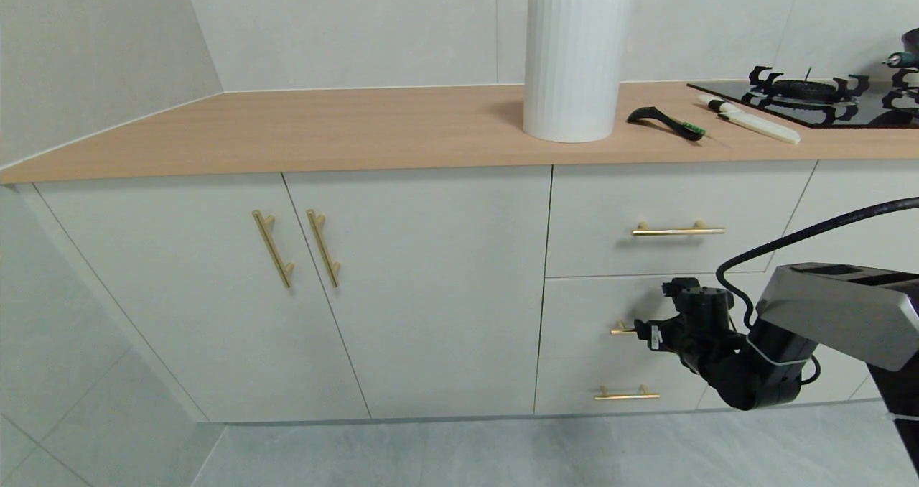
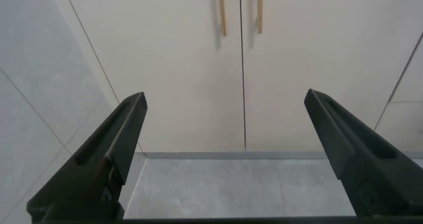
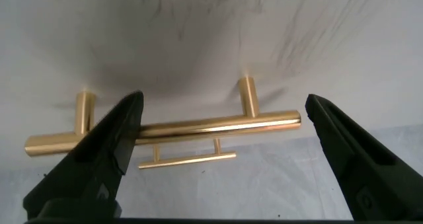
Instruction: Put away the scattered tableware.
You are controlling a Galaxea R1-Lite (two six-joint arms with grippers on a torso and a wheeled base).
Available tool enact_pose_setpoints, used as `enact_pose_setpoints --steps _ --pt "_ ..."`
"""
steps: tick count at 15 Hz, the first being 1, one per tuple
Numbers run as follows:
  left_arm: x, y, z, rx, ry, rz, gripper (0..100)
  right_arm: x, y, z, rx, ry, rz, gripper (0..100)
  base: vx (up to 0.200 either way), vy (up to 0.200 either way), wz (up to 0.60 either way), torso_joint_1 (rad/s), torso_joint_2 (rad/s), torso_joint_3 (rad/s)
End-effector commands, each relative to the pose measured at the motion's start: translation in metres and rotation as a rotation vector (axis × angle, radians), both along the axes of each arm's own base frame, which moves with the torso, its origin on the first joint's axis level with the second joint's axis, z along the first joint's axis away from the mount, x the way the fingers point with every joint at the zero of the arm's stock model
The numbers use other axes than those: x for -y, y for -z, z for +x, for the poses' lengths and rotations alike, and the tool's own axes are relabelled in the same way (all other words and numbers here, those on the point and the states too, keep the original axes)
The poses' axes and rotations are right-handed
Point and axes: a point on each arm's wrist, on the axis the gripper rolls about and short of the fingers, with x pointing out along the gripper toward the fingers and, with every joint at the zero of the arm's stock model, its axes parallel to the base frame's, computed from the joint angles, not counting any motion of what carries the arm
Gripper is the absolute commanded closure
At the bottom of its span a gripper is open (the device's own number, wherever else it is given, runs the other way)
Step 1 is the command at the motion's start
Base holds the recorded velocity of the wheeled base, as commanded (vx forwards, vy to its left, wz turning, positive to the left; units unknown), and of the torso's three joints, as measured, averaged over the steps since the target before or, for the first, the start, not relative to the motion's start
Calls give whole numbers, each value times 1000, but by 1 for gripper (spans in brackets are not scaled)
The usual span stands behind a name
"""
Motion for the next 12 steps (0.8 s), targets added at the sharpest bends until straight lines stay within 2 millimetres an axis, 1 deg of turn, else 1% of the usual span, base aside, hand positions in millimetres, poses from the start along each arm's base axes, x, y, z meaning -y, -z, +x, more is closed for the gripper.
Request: enact_pose_setpoints --steps 1,3,7,8,9,10,11,12 --pt "0 0 0 0 -1 0 0 0 1 -3 -13 -1 -3 0 0 0 0 0 0 0" --pt "0 0 0 0 -1 0 0 1 -3 -7 -21 -4 -4 0 0 0 0 0 0 0" --pt "0 0 0 0 -1 0 0 2 -11 -19 -93 -13 -10 0 0 0 0 0 0 0" --pt "0 0 0 0 -1 0 0 3 -16 -25 -128 -27 -7 0 0 0 0 0 0 0" --pt "0 0 0 0 -1 0 0 4 -22 -36 -173 -36 -7 0 0 0 0 0 0 0" --pt "0 0 0 0 -1 0 0 6 -33 -50 -219 -53 -3 0 0 0 0 0 0 0" --pt "0 0 0 0 -1 0 0 7 -51 -65 -256 -73 0 0 0 0 0 0 0 0" --pt "0 0 0 0 -1 0 0 8 -84 -85 -278 -101 11 0 0 0 0 0 0 0"
